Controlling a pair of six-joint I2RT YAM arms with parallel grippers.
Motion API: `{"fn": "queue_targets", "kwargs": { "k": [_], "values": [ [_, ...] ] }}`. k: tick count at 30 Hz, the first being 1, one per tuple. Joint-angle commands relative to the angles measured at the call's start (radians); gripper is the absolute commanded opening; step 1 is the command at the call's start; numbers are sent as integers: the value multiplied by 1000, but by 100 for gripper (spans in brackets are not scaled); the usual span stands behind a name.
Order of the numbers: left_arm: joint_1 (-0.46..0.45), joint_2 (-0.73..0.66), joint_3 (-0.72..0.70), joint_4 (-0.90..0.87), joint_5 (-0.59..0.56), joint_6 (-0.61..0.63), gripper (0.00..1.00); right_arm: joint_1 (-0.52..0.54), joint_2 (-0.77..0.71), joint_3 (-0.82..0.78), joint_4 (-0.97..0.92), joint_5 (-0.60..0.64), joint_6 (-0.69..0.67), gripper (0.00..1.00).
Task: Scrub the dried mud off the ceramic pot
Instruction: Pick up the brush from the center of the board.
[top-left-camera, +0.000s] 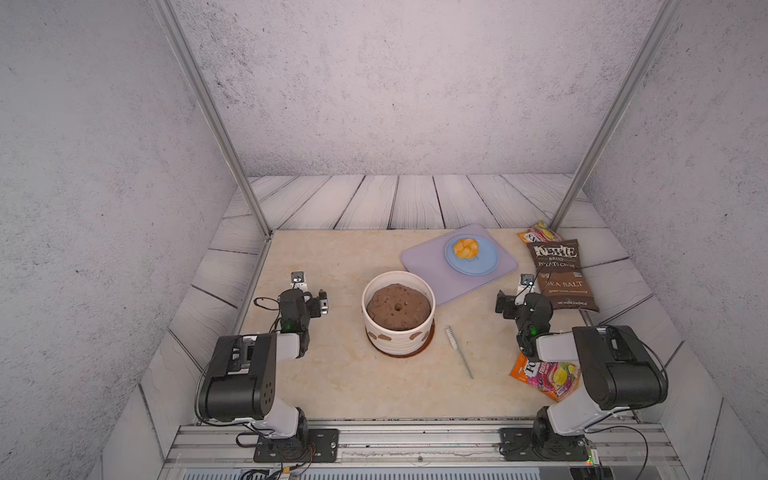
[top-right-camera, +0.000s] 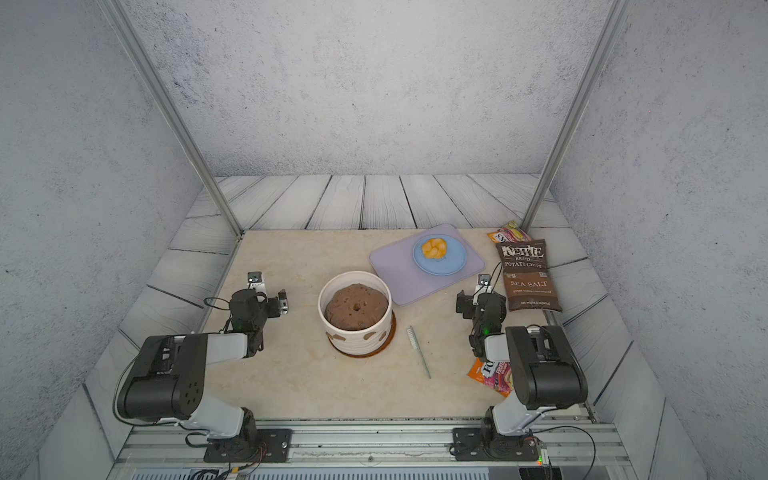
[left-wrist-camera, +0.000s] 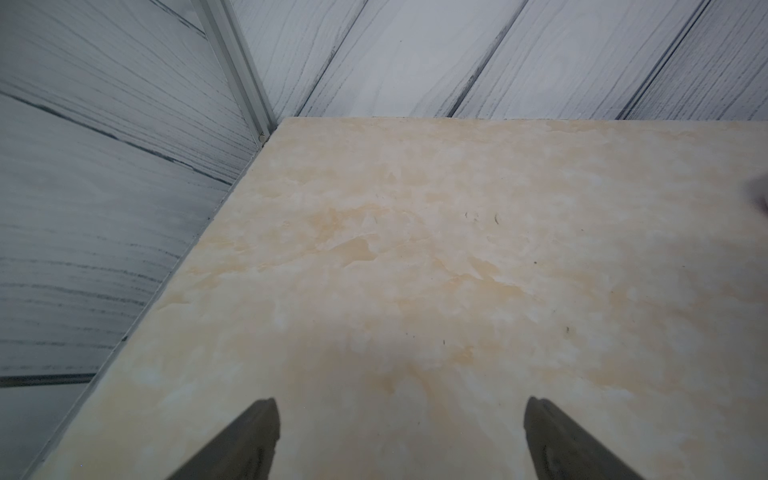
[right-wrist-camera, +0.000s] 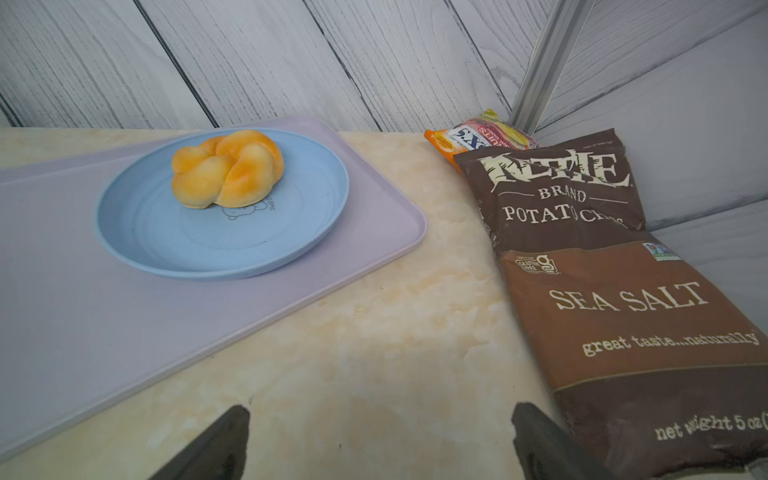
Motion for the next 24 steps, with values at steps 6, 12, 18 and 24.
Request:
{"fn": "queue_targets", "kwargs": {
  "k": [6,12,18,24],
  "values": [
    [-3,-6,14,-2,-14,9,98,-4,-13,13,-6,17,7,99],
    [-4,-81,47,-111,-21,6,98,-3,-77,31,-82,16,7,99],
    [-10,-260,131,-402,-39,-47,98,-3,-265,105,-375,-107,-6,99],
    [-26,-374,333,-823,10,-277,98,26,-465,265,-837,-274,233,99]
  ]
}}
